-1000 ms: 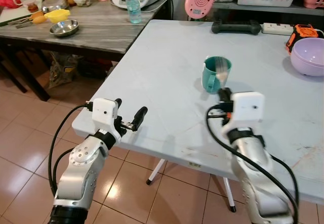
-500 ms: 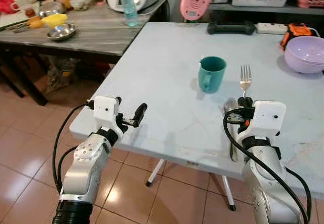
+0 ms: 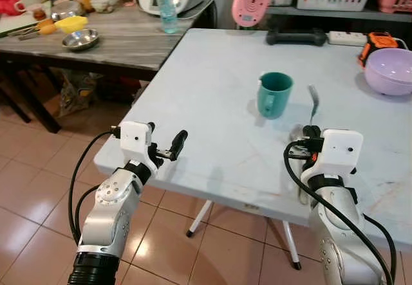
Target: Setting the table
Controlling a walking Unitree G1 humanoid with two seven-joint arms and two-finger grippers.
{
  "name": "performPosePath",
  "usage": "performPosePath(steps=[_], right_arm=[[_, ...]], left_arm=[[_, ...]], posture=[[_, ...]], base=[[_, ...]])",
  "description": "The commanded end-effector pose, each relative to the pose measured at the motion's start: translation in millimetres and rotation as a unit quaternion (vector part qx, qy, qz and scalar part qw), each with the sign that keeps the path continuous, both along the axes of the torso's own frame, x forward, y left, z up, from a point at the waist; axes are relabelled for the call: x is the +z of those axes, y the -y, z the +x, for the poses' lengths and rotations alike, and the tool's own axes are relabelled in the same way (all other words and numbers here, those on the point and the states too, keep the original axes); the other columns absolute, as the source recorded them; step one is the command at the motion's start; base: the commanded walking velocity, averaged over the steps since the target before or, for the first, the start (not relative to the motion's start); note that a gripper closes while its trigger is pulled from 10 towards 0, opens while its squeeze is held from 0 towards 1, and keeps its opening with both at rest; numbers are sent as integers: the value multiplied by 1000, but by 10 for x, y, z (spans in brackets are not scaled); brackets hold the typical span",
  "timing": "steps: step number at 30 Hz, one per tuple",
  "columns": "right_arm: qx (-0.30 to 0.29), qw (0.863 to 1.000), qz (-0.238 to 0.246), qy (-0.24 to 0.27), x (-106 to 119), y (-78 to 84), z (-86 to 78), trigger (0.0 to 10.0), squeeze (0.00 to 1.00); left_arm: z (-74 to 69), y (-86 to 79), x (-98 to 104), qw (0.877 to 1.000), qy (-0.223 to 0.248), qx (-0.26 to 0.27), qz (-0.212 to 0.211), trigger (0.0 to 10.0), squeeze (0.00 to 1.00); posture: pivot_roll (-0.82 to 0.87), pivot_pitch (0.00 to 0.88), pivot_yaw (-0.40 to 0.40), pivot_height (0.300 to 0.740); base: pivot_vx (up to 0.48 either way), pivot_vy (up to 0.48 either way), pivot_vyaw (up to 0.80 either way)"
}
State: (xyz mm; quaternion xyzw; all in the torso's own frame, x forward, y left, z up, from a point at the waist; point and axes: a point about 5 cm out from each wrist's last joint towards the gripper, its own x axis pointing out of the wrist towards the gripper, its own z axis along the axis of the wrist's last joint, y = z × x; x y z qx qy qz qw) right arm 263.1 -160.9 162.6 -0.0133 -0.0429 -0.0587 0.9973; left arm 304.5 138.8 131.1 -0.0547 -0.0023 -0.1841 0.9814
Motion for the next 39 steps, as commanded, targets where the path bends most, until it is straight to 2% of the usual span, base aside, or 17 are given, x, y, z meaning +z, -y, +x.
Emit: performPosePath(steps=[1, 31, 39], right_arm=[[2, 1000, 14, 7, 45, -36, 0, 10000, 0], [-14, 1000, 21, 8, 41, -23, 22, 10000, 0], [-29, 999, 16, 11, 49, 44, 29, 10000, 0]], left_arm=[[8, -56, -7, 1000, 1, 9, 11, 10000, 0], [7, -63, -28, 1000, 1, 0, 25, 10000, 0], [-18, -27, -1, 1000, 12, -21, 17, 10000, 0]], posture=[[-171, 34, 96, 740], [-161, 41, 114, 740], [-161, 44, 115, 740]], base=[[0, 352, 0], [0, 366, 0], [0, 0, 0]])
